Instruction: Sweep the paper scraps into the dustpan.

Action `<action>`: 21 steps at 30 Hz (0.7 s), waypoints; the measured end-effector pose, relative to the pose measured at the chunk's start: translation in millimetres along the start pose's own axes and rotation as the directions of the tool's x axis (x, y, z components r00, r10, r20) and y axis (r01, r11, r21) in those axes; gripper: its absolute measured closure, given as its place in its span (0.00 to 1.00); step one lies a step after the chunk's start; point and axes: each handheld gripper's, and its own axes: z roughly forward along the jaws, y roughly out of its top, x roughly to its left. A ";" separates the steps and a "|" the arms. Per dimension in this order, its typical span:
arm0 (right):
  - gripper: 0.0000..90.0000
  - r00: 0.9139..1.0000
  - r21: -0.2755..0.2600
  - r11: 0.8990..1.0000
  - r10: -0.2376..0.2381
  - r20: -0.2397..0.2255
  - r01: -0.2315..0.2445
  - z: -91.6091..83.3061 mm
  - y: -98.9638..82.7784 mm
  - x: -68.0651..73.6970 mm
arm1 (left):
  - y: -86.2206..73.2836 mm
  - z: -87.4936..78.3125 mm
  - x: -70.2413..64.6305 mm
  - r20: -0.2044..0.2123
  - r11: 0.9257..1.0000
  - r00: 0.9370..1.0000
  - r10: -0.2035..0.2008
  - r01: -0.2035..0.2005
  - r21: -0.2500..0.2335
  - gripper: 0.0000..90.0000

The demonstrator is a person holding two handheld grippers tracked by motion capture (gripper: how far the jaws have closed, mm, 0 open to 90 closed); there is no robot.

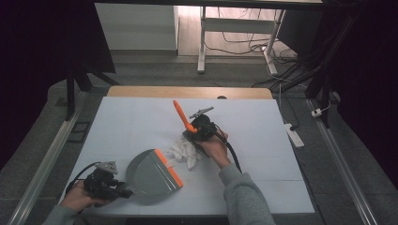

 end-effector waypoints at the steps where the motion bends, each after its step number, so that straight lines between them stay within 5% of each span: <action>1: 0.78 1.000 0.001 1.000 -0.008 -0.004 0.008 0.7 0.8 2.7 | 0.2 0.2 0.1 0.000 1.000 1.000 0.000 0.000 0.000 0.69; 15: 0.78 0.995 0.008 0.996 -0.092 -0.046 0.093 3.7 1.1 41.1 | 3.6 4.6 -0.6 -0.001 1.000 1.000 -0.016 0.016 -0.004 0.69; 21: 0.78 0.994 0.007 0.995 -0.098 -0.055 0.099 3.1 0.2 46.3 | 3.9 4.8 -0.9 -0.003 1.000 1.000 -0.016 0.016 -0.005 0.69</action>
